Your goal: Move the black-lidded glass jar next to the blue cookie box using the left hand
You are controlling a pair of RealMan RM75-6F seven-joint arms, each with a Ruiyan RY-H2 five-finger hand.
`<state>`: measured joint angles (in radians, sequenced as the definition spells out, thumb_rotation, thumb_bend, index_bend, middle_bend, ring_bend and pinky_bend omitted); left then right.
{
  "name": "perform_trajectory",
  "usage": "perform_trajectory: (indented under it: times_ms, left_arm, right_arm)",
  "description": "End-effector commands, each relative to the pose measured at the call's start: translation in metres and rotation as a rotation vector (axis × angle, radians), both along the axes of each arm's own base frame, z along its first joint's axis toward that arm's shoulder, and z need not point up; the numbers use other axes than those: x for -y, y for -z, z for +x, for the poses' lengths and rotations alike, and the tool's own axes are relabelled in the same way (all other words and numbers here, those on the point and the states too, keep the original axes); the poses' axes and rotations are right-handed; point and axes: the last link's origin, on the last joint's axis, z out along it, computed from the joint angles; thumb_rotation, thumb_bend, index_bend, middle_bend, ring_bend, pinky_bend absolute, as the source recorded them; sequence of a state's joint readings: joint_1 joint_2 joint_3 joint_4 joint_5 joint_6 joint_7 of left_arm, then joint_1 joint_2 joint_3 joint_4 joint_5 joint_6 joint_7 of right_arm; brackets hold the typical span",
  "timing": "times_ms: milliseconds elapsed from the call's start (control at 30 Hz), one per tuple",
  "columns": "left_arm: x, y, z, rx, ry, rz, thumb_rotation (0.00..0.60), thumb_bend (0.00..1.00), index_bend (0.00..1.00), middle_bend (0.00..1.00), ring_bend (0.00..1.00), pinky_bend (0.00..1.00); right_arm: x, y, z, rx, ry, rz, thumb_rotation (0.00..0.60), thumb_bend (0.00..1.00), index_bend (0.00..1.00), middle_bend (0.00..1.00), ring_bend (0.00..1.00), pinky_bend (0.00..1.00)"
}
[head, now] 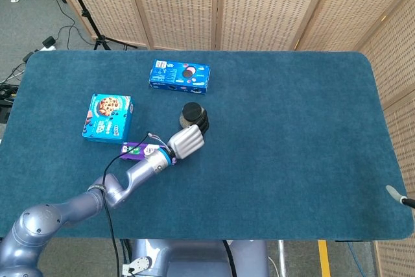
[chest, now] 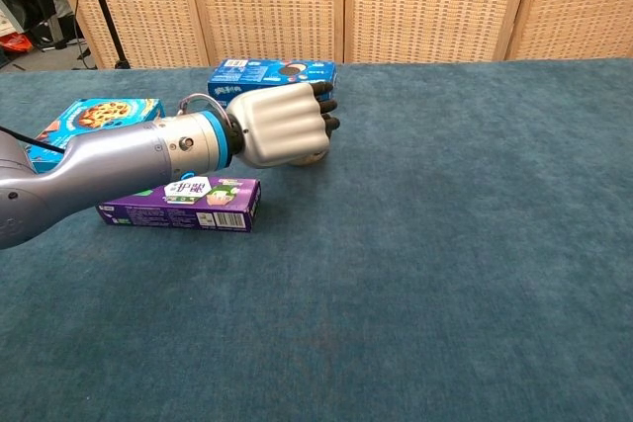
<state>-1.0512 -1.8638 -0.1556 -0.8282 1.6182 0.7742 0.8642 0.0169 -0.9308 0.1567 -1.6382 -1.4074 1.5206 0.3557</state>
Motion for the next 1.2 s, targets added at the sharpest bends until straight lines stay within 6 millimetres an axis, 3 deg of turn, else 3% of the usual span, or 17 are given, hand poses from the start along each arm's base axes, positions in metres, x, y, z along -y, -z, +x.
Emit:
perform_trajectory:
  times_ms: [33,967,1200]
  left_arm:
    - [-0.001,0.002,-0.005,-0.019,-0.022,0.005,0.600,1.00,0.59,0.28,0.17,0.13]
    - [-0.015,-0.030,-0.065,-0.089,-0.200,0.124,0.600,1.00,0.59,0.28,0.17,0.13]
    - [-0.016,-0.037,-0.064,-0.074,-0.195,0.158,0.600,1.00,0.59,0.28,0.17,0.13]
  right_arm:
    - [0.000,-0.001,0.000,0.002,0.000,-0.002,0.600,0.00,0.00,0.00,0.00,0.00]
    - [-0.002,-0.001,0.001,0.006,-0.003,-0.003,0.600,0.00,0.00,0.00,0.00,0.00]
    - [-0.002,-0.001,0.002,0.007,-0.005,-0.003,0.600,0.00,0.00,0.00,0.00,0.00]
